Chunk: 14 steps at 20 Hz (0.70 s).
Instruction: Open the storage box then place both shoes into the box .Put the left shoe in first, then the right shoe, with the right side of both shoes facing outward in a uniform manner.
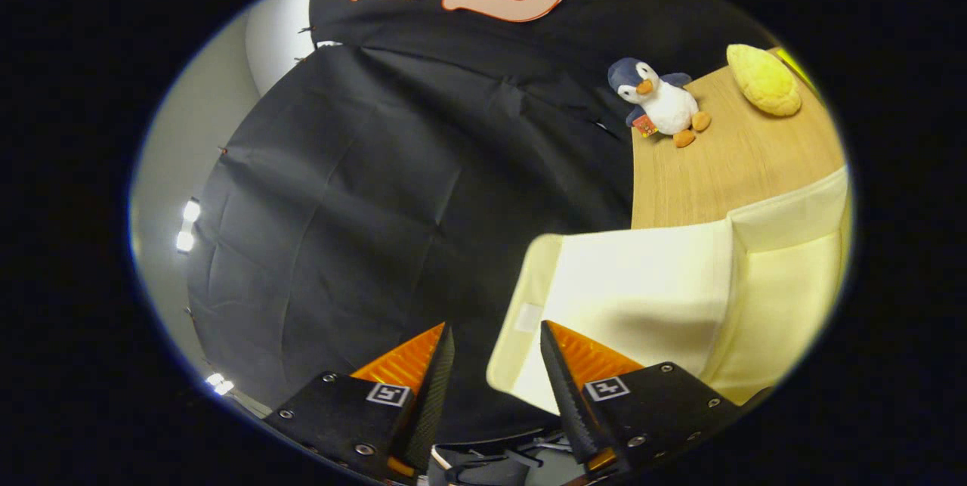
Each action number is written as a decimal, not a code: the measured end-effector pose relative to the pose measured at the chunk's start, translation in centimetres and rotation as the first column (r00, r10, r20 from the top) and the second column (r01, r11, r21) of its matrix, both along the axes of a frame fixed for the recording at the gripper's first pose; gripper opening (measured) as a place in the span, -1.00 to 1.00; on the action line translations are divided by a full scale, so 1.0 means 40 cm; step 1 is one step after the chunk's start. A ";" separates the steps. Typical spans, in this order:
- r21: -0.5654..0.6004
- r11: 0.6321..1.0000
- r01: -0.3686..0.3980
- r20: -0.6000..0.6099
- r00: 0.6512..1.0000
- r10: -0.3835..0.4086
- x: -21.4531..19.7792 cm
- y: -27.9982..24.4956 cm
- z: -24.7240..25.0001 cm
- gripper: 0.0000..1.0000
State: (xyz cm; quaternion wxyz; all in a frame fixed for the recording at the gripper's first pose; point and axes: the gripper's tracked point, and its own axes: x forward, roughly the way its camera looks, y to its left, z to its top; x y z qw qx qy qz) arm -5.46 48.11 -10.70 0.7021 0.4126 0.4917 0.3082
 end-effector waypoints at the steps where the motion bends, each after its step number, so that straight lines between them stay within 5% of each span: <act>1: -0.027 1.000 0.006 0.022 1.000 -0.005 -0.003 -0.036 -0.010 0.57; 7: -0.256 0.962 0.097 0.114 0.991 -0.069 -0.029 -0.368 -0.113 0.69; 14: -0.608 0.775 0.172 0.176 0.981 -0.080 -0.114 -0.786 -0.298 0.69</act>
